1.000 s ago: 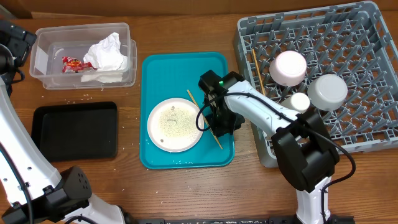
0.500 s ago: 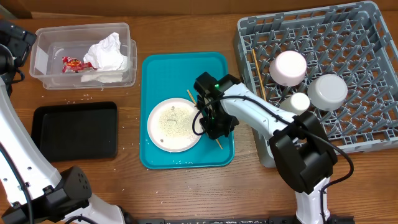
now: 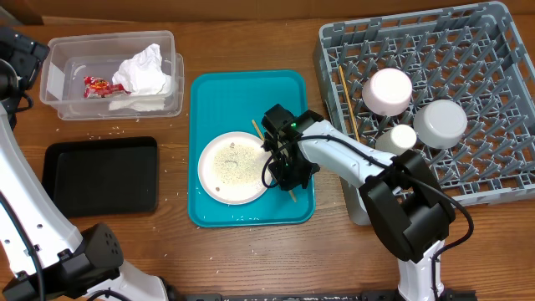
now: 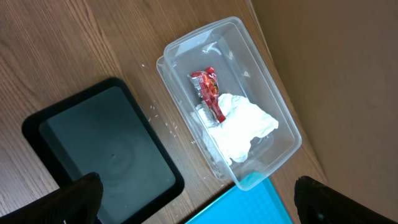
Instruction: Sort waste into correct bins and load items into the dishwasher
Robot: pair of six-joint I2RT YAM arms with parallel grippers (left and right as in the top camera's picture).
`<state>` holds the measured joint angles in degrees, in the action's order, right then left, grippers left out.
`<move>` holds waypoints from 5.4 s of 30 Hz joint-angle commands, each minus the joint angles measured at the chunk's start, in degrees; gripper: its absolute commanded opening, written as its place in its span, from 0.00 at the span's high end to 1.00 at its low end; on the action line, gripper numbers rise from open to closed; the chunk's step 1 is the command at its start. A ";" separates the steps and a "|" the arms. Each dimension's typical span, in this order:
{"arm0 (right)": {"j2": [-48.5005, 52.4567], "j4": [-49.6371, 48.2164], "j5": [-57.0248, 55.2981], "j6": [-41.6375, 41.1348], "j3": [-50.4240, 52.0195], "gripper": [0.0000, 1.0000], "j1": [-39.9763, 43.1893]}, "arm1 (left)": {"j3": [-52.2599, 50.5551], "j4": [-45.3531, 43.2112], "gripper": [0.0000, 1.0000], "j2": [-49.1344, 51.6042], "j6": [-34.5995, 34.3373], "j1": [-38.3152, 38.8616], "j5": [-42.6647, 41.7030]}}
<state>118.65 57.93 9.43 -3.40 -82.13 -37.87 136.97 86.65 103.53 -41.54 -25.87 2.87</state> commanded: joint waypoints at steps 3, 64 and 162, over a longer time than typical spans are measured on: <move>0.39 -0.68 -1.88 -3.34 1.49 0.96 -0.11 | 0.04 -0.04 0.00 0.39 0.85 0.39 0.68; 0.17 31.52 0.83 4.57 -39.87 0.36 30.49 | 0.04 -0.04 0.00 0.39 0.85 0.39 0.68; -1.90 34.03 15.54 1.73 -47.36 0.36 23.58 | 0.04 -0.04 0.00 0.39 0.85 0.39 0.68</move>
<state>119.09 93.38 24.64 -0.21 -127.92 -10.00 136.97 86.65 103.53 -41.54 -25.87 2.87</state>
